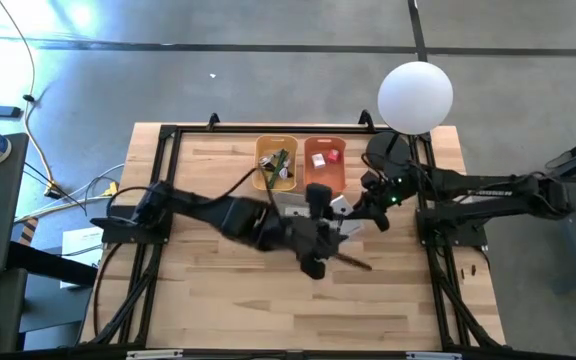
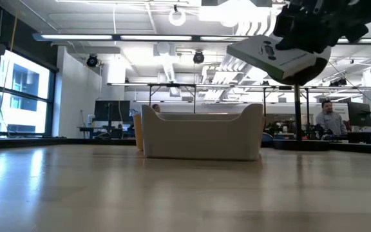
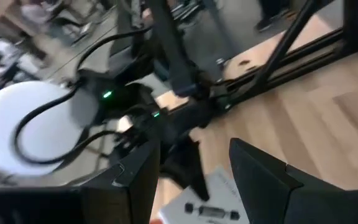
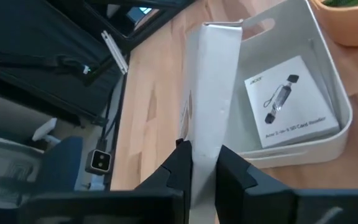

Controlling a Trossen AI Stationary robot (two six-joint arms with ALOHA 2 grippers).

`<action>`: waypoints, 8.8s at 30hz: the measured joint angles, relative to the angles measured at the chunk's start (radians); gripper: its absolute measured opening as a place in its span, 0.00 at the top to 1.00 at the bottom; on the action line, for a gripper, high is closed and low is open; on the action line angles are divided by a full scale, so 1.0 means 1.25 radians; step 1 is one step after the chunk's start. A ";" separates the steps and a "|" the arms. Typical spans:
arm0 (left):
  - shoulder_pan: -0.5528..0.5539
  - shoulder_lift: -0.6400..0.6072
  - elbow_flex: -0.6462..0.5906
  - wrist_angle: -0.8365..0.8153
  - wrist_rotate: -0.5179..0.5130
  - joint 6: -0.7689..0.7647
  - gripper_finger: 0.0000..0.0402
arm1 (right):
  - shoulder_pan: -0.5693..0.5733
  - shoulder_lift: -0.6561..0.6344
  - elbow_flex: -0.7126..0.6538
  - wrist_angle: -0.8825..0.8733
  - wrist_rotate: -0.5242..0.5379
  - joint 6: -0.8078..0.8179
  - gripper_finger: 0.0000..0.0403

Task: Pick and place items into bin
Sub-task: Put the card reader box into the gray bin, then return to Home Position

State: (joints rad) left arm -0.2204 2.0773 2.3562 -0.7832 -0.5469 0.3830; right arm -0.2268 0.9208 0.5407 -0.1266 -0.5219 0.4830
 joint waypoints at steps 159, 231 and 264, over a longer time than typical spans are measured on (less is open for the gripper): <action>-0.002 -1.106 -1.710 0.902 0.070 -0.133 0.55 | -0.038 0.678 0.630 -0.248 -0.006 -0.387 0.46; 0.422 -1.269 -1.710 0.839 0.435 -0.101 0.55 | 0.020 -0.468 -0.424 0.530 0.470 -0.105 0.47; 0.163 -1.656 -1.871 0.818 0.191 -0.019 0.55 | -0.001 -0.734 -0.423 0.289 0.493 -0.115 0.48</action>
State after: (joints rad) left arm -0.0171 0.0071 0.0170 0.2393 -0.3086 0.3592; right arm -0.2283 0.0036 0.0116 0.2349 0.0948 0.3396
